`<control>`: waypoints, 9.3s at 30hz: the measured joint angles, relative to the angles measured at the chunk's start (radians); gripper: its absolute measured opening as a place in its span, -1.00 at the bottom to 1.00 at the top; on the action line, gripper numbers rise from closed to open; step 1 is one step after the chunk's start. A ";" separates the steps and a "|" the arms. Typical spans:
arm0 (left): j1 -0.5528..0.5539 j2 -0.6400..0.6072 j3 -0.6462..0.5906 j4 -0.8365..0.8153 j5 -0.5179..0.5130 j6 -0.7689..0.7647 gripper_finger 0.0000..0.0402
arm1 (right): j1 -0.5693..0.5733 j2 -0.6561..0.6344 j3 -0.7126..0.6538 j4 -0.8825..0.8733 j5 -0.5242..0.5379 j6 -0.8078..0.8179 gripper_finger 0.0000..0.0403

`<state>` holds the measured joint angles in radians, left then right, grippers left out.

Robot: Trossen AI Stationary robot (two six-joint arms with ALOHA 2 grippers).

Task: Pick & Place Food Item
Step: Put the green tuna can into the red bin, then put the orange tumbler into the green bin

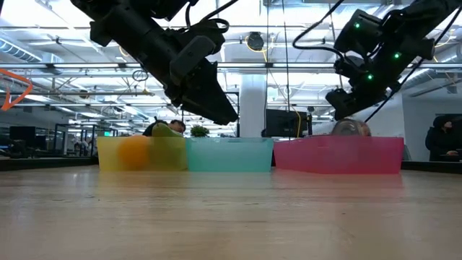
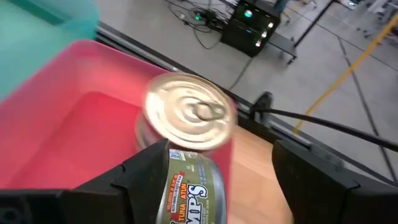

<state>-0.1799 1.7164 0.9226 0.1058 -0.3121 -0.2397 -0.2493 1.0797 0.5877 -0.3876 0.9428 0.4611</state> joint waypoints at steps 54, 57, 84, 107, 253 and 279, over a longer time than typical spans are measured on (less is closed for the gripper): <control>-0.001 0.000 0.000 -0.005 0.000 -0.003 0.13 | -0.072 -0.123 -0.247 0.333 -0.599 0.188 -0.33; -0.001 0.000 0.000 -0.006 -0.001 -0.004 0.13 | -0.072 -0.149 -0.247 0.358 -0.667 0.182 -0.33; 0.000 0.000 0.000 -0.005 0.000 -0.007 0.13 | -0.133 -0.239 -0.234 0.289 -0.782 0.198 0.80; 0.000 0.000 0.000 -0.003 0.000 -0.008 0.13 | -0.118 -0.267 -0.026 -0.250 -0.351 0.127 0.77; -1.066 0.028 -0.128 -0.750 -0.439 -1.677 0.13 | 0.414 -0.221 -0.266 0.999 -0.862 -0.198 0.77; -0.730 0.019 -0.122 -0.852 -0.745 -1.408 0.13 | 0.414 -0.221 -0.265 0.985 -0.861 -0.216 0.77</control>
<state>-0.9103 1.7352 0.8001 -0.7462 -1.0571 -1.6481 0.1646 0.8585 0.3225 0.5972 0.0814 0.2447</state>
